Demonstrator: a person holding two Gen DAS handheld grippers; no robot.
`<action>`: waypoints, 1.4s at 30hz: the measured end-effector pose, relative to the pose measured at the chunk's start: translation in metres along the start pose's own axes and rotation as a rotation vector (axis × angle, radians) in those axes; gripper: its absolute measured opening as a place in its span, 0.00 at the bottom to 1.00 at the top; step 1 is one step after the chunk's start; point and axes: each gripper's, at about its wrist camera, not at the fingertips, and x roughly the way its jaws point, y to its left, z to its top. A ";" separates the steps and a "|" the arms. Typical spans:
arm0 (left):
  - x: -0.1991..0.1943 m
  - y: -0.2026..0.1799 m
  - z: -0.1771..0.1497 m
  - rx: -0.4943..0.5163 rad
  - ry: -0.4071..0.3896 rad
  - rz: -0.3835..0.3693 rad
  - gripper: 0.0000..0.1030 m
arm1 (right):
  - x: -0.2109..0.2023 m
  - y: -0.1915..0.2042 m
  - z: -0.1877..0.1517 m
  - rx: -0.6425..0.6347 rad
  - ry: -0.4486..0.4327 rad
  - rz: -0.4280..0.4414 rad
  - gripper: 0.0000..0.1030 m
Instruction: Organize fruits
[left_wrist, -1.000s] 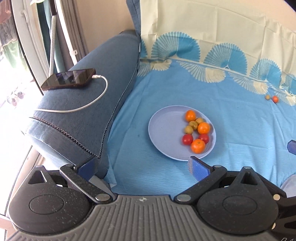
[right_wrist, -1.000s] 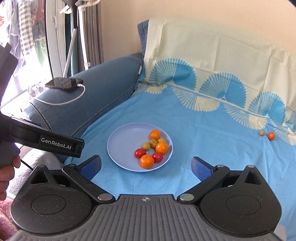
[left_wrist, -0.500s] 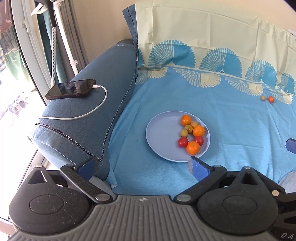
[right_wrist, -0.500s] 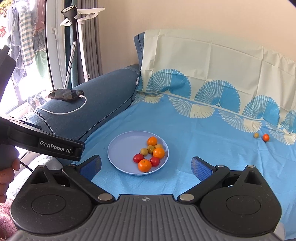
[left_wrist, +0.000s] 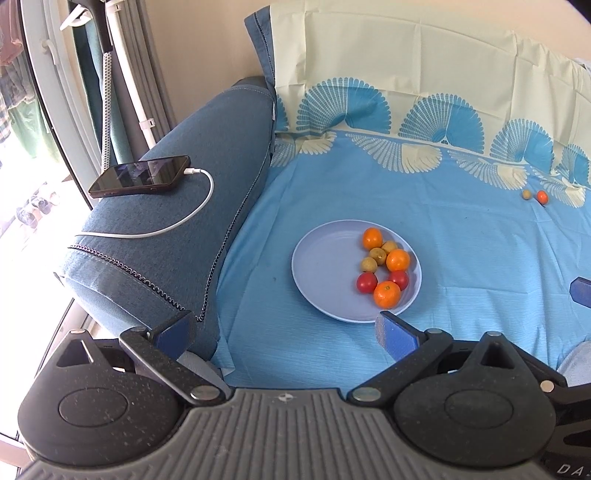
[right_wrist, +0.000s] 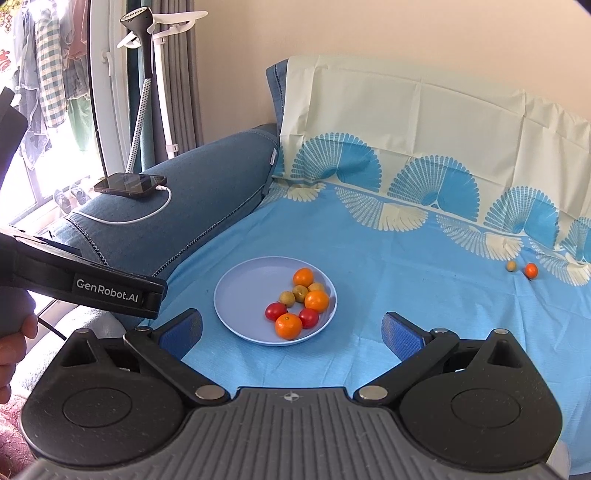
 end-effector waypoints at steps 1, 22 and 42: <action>0.001 0.000 0.001 0.001 0.001 -0.001 1.00 | 0.001 0.000 0.000 -0.001 0.002 -0.001 0.99; 0.023 -0.013 0.010 0.032 0.047 0.011 1.00 | 0.023 -0.010 -0.001 0.023 0.053 0.005 0.99; 0.056 -0.053 0.034 0.098 0.121 -0.010 1.00 | 0.044 -0.070 -0.010 0.186 0.089 -0.077 0.99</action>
